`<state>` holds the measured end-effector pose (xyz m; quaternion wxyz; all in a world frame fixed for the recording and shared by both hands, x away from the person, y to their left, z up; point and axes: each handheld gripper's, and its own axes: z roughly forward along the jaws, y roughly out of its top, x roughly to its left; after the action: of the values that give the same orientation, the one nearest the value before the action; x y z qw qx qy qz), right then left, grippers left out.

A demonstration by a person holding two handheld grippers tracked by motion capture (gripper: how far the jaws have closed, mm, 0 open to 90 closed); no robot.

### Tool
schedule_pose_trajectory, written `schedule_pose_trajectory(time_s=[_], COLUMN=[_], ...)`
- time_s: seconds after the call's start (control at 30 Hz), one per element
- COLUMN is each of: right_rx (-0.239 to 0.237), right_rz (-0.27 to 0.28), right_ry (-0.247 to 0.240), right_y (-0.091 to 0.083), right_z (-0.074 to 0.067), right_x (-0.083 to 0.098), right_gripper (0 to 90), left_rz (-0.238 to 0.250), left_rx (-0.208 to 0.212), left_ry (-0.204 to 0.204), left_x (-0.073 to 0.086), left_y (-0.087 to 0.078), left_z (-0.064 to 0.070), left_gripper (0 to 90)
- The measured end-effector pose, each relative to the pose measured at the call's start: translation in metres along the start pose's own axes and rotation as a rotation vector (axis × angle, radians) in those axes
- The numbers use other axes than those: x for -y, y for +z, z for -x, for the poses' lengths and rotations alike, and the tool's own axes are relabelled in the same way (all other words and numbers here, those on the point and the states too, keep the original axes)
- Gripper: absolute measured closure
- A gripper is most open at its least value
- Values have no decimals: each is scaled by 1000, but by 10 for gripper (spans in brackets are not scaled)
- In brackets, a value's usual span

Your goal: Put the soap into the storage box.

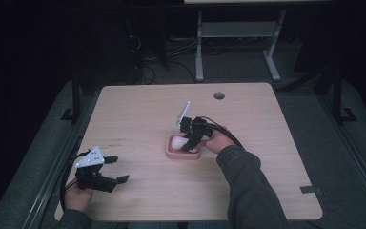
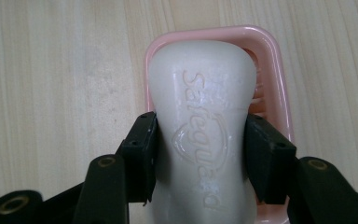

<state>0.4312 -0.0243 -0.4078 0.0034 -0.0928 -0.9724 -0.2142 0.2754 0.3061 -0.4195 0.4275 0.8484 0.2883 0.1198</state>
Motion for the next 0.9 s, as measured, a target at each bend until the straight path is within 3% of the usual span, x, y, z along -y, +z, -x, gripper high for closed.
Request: schedule_pose_trajectory(time_s=[0.9], right_rx=[-4], right_rz=[-13], right_ry=[25], right_y=[18], right_z=[11], right_x=[0], right_gripper=[487], left_rz=[0], left_rx=[-1], left_ry=[3], left_x=[0], left_y=[0], left_z=[0], left_gripper=[148])
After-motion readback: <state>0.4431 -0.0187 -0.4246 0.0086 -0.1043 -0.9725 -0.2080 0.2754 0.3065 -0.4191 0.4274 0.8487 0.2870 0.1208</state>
